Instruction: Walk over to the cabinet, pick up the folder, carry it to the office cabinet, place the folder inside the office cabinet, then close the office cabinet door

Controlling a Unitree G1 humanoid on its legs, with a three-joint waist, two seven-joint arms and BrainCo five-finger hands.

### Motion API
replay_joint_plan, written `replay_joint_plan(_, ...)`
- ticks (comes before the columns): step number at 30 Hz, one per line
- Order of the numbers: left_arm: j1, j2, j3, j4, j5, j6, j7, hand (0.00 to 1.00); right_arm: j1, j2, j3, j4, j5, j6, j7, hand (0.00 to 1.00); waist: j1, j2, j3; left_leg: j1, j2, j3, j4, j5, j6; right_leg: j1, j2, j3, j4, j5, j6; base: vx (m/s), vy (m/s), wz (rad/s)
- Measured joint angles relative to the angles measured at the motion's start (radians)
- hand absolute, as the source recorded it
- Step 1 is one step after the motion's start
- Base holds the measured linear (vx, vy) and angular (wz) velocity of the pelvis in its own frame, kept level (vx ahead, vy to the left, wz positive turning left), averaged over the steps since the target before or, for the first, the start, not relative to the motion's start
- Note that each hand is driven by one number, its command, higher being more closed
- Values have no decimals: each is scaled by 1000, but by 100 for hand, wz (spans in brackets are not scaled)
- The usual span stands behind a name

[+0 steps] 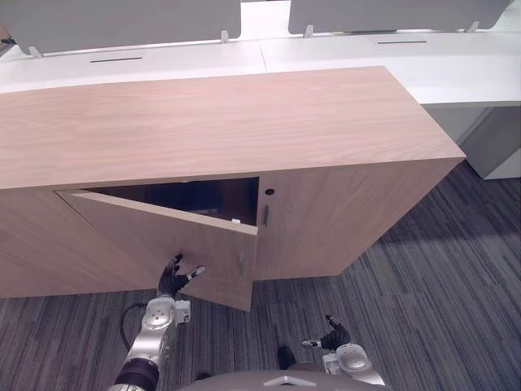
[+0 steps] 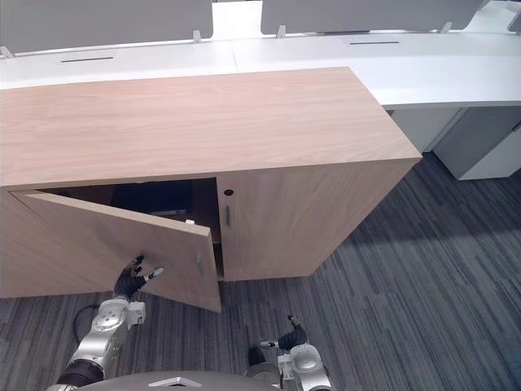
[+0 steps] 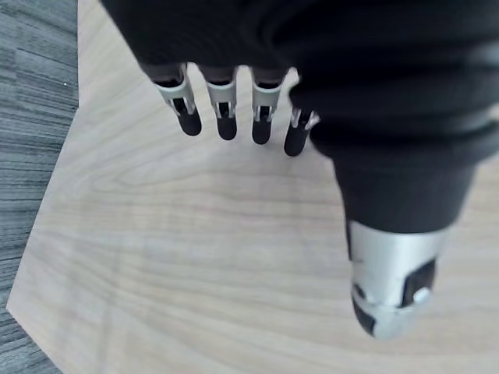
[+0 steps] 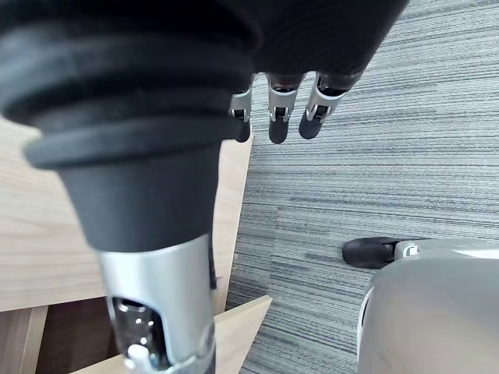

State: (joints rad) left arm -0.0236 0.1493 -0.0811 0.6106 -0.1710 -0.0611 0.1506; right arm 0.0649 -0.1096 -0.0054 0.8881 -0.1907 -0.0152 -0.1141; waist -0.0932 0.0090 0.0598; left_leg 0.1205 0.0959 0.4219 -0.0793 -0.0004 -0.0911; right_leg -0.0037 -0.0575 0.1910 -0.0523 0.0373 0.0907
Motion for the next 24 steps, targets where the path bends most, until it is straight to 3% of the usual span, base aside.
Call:
replay_joint_plan(6, -54, 9, -1, 42, 1, 3, 18, 0, 2, -1, -16, 3, 10, 1, -2, 0, -25, 1, -20, -37, -4, -8, 0, 3, 3, -32, -5, -10, -3, 3, 2, -6, -9, 3)
replay_joint_plan(24, -16, 6, -8, 85, 20, 2, 1, 0, 21, -20, -56, 75, 37, 21, -7, 0, -20, -6, -28, -36, -18, -75, 0, 11, 11, -18, -15, -40, -13, 7, 5, -20, -15, 4)
